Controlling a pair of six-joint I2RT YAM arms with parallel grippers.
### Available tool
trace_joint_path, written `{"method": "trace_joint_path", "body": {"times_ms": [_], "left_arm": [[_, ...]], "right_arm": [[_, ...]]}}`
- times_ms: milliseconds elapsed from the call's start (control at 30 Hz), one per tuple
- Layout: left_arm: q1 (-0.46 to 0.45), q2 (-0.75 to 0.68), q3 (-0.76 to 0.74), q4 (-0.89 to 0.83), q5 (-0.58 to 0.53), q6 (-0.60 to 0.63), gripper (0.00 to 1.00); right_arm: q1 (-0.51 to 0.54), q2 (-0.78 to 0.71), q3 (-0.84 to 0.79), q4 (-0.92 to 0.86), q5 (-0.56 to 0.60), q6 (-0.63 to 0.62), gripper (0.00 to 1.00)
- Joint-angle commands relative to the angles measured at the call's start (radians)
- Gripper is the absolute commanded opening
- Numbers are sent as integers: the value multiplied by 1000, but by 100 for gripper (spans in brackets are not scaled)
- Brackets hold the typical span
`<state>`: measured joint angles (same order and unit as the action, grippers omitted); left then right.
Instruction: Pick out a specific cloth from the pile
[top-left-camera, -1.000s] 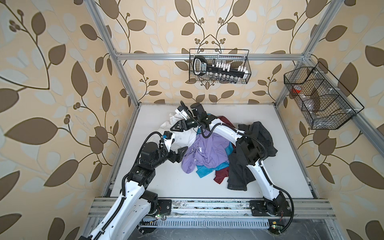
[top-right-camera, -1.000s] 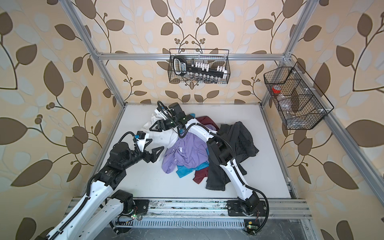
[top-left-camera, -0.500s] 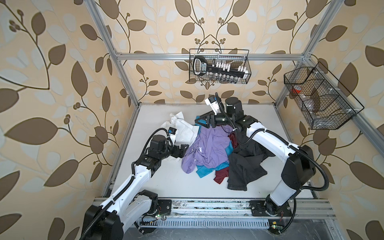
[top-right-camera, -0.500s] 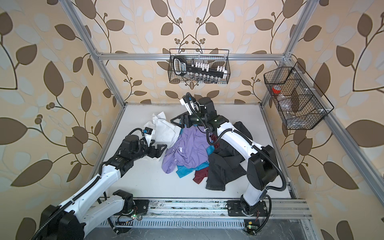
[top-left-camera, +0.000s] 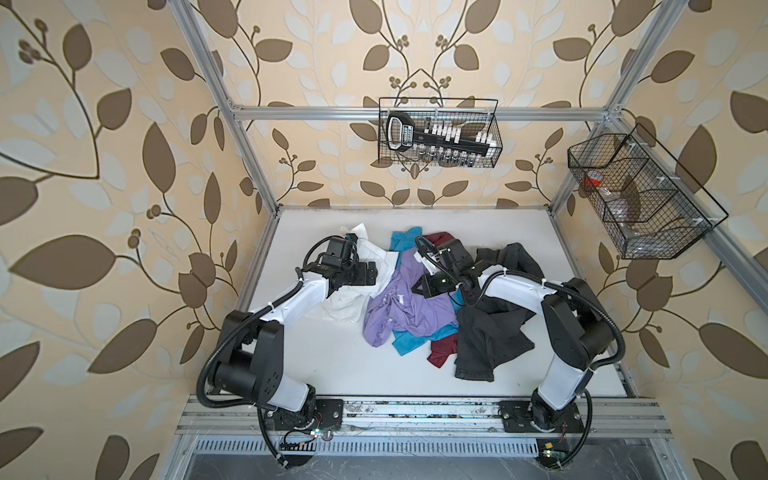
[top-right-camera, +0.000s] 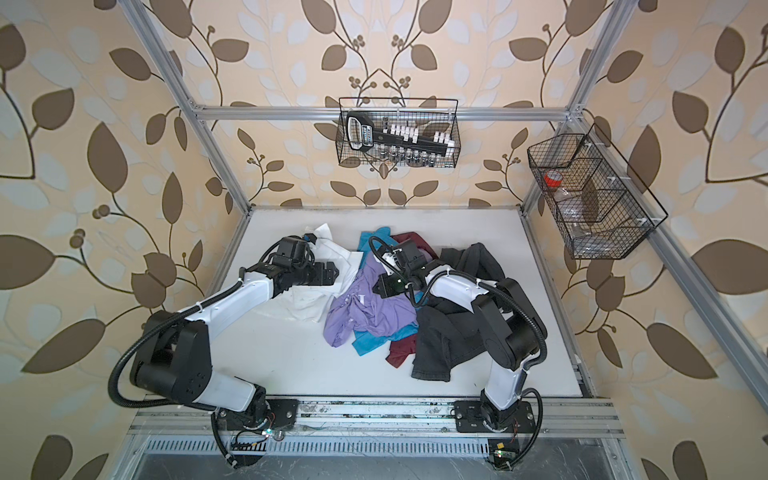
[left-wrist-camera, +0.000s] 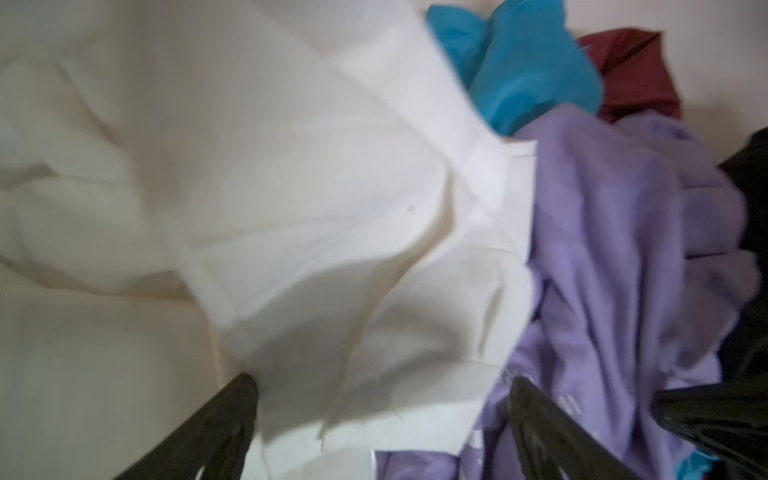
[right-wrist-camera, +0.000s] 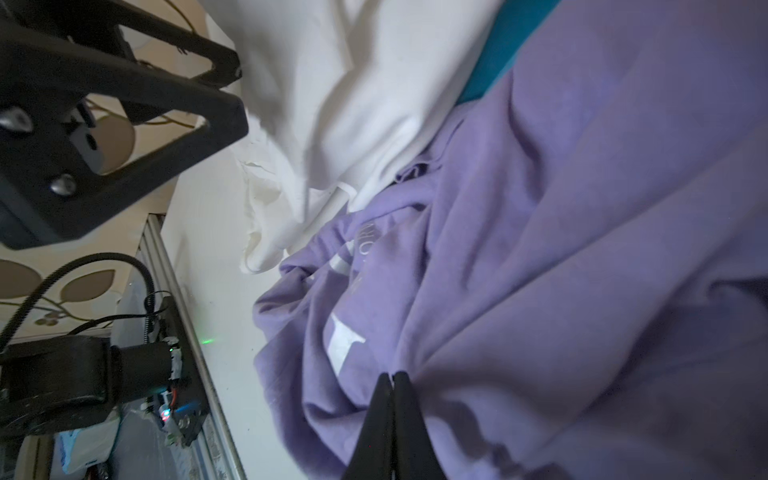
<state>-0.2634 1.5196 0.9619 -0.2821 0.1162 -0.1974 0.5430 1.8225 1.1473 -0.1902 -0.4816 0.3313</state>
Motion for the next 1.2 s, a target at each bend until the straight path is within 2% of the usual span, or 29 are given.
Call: {"method": "trace_joint_path", "body": {"times_ms": [0, 167, 400, 567, 800, 933, 967, 1033, 1167], "left_arm": [[-8, 65, 58, -115, -96, -39, 94], [4, 124, 81, -129, -128, -82, 93], [63, 175, 101, -136, -121, -135, 93], [106, 222, 113, -126, -100, -157, 92], [136, 247, 135, -130, -110, -150, 91], [139, 190, 134, -130, -134, -142, 92], [139, 159, 130, -124, -132, -143, 92], [138, 86, 121, -111, -124, -142, 93], [136, -86, 103, -98, -85, -112, 94]], "right_arm": [[-32, 104, 31, -26, 28, 20, 5], [-130, 184, 51, -58, 69, 29, 0], [-280, 179, 38, -58, 110, 15, 0], [-371, 174, 73, -96, 123, -44, 0], [-445, 190, 135, -174, 226, -116, 0], [-455, 140, 116, -149, 218, -134, 0], [-454, 117, 101, -125, 194, -137, 0], [-453, 51, 69, -76, 129, -141, 9], [-447, -106, 36, -29, 12, -127, 13]]}}
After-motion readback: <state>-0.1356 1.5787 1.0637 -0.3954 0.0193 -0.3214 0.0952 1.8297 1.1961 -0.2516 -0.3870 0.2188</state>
